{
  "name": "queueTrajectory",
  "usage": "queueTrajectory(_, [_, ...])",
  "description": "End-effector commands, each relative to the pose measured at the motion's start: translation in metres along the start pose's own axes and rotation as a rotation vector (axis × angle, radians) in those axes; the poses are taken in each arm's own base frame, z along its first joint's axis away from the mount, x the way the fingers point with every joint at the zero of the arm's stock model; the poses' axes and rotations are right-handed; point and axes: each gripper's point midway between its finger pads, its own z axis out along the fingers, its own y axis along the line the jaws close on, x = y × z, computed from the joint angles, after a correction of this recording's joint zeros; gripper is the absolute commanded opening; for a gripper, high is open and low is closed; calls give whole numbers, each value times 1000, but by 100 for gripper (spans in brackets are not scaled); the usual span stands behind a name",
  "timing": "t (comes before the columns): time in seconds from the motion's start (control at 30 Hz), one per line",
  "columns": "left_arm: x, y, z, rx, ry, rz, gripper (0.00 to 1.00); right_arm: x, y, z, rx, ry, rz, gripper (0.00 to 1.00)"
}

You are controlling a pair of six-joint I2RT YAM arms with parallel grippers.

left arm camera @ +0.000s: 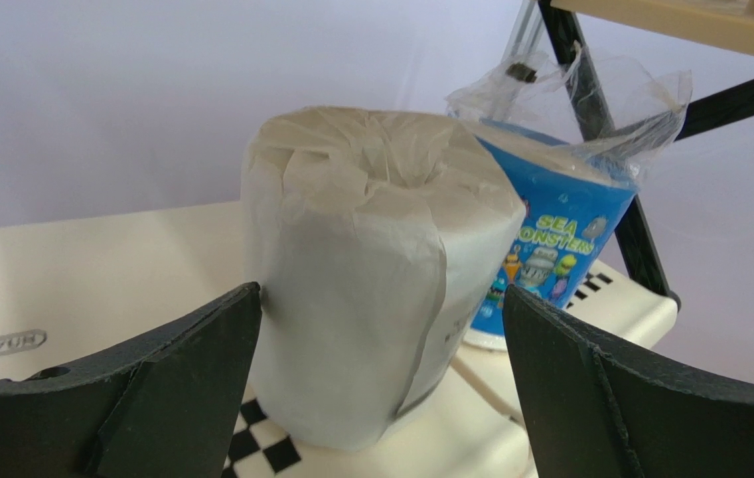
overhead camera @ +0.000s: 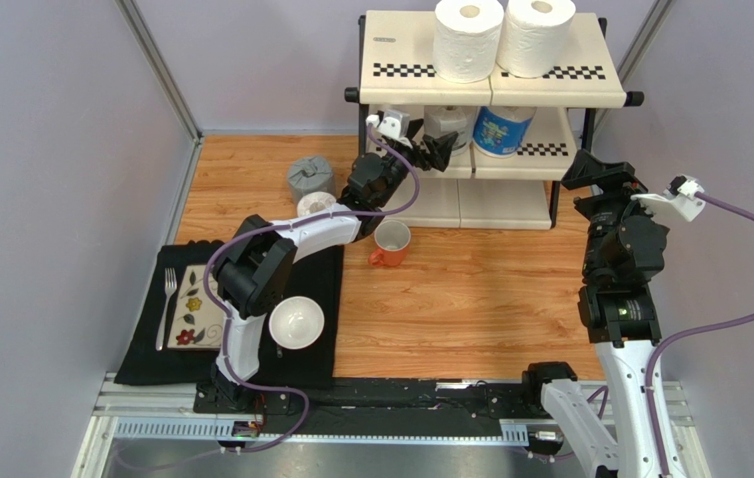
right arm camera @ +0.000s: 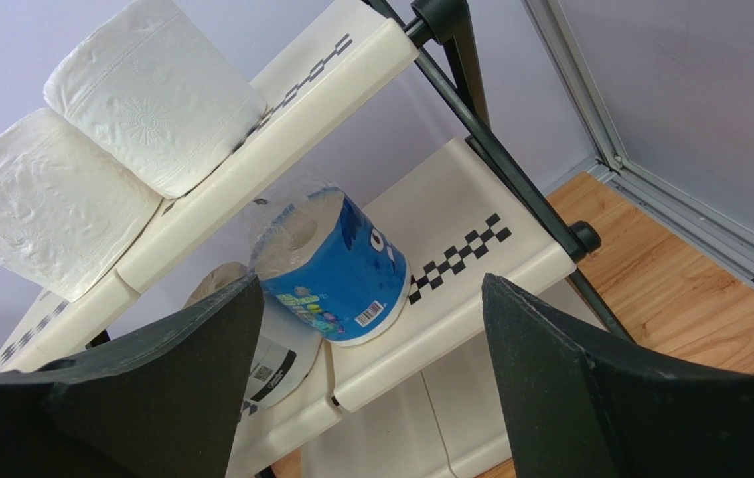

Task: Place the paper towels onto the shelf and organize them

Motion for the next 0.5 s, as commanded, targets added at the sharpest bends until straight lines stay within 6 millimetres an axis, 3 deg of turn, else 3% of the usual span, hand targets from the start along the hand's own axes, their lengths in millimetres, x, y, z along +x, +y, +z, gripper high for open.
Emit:
queueTrajectory(0.0, [-58, -8, -12, 9, -95, -21, 99, -8, -1, -3, 3, -23, -19, 84])
queueTrajectory(0.23, [-77, -8, -40, 5, -108, -12, 99, -9, -1, -6, 1, -18, -31, 84])
queueTrajectory(0.27, [-68, -4, -49, -2, -83, -9, 99, -9, -2, -7, 2, -15, -34, 84])
queueTrajectory(0.3, [-83, -8, -55, 5, -103, -10, 99, -8, -3, -7, 8, -14, -35, 84])
queueTrajectory(0.33, [-84, -8, -61, 6, -98, -11, 99, -6, -5, -7, 12, -7, -39, 84])
queueTrajectory(0.37, [-73, -4, -74, -3, -63, -7, 99, -3, -7, -7, 17, 1, -41, 84])
queueTrajectory(0.4, [-90, -8, -83, 2, -81, -11, 99, -1, -11, -7, 33, 1, -48, 84])
queueTrajectory(0.43, [-88, -8, -93, -3, -59, -7, 99, 3, -17, -6, 55, 8, -56, 84])
queueTrajectory(0.47, [-73, -2, -108, -22, -12, -9, 99, 3, -22, -6, 78, 7, -61, 83])
